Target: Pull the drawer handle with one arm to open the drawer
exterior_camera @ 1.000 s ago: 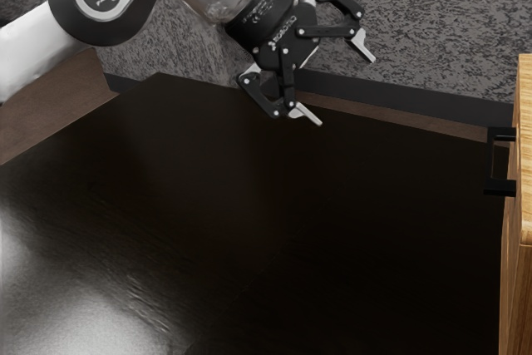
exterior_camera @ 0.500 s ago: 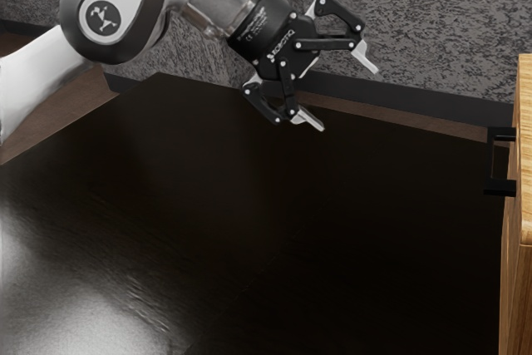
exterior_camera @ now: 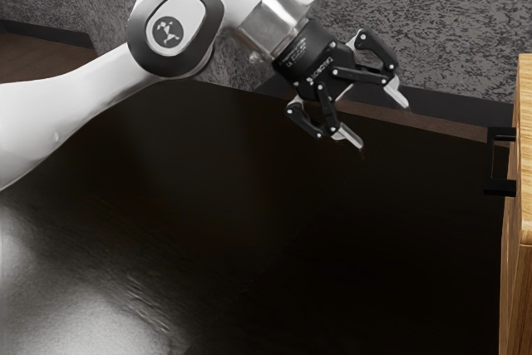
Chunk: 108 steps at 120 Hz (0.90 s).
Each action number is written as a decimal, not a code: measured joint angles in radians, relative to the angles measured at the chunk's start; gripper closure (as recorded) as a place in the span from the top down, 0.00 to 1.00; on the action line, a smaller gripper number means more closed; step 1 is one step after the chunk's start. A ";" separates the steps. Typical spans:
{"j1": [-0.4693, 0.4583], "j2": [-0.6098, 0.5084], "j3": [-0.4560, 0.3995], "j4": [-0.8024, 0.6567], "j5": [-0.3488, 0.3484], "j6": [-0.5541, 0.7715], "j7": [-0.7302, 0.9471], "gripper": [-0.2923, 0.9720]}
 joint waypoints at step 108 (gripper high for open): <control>-0.064 0.015 0.106 0.045 0.005 0.089 0.222 0.68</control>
